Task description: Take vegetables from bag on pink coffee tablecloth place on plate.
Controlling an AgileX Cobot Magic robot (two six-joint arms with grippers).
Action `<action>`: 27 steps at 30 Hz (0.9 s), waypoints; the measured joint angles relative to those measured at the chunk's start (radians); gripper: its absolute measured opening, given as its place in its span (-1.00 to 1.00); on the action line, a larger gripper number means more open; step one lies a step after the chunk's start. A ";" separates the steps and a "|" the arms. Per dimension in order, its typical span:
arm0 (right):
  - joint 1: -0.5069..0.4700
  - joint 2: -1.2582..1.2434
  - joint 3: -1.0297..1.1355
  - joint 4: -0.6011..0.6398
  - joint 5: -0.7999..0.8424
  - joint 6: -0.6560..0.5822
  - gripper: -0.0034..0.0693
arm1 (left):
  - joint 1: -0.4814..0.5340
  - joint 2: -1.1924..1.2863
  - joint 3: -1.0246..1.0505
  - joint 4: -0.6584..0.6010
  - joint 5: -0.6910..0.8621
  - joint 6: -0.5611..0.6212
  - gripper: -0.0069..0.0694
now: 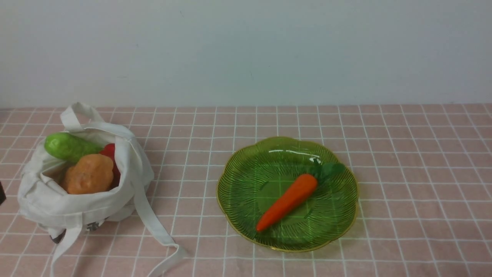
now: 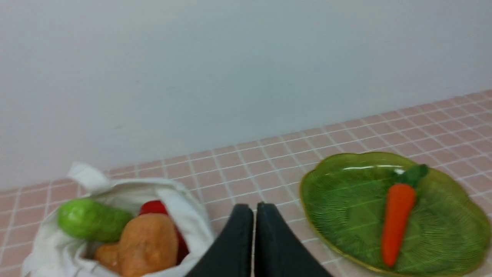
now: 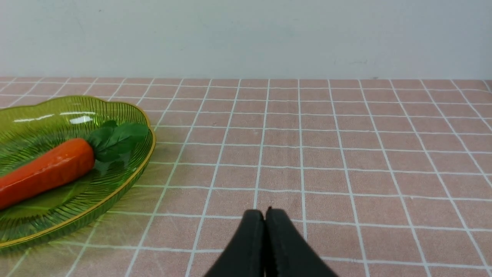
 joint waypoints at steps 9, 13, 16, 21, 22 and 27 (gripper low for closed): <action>0.000 0.000 0.000 0.000 0.000 0.000 -0.95 | 0.219 -0.216 0.419 -0.043 -0.148 0.060 -0.83; 0.000 0.000 0.000 0.001 0.000 0.000 -0.95 | 0.225 -0.244 0.491 -0.045 -0.125 0.061 -0.83; 0.000 0.000 0.000 0.000 0.000 0.000 -0.95 | 0.225 -0.244 0.492 -0.045 -0.108 0.061 -0.83; 0.000 0.000 0.000 0.000 0.000 0.001 -0.95 | 0.225 -0.244 0.492 -0.046 -0.108 0.061 -0.83; 0.000 0.000 0.000 0.000 0.000 0.001 -0.95 | 0.225 -0.244 0.492 -0.046 -0.108 0.061 -0.83; 0.000 0.000 0.000 0.000 0.000 0.001 -0.95 | 0.225 -0.244 0.492 -0.046 -0.108 0.061 -0.83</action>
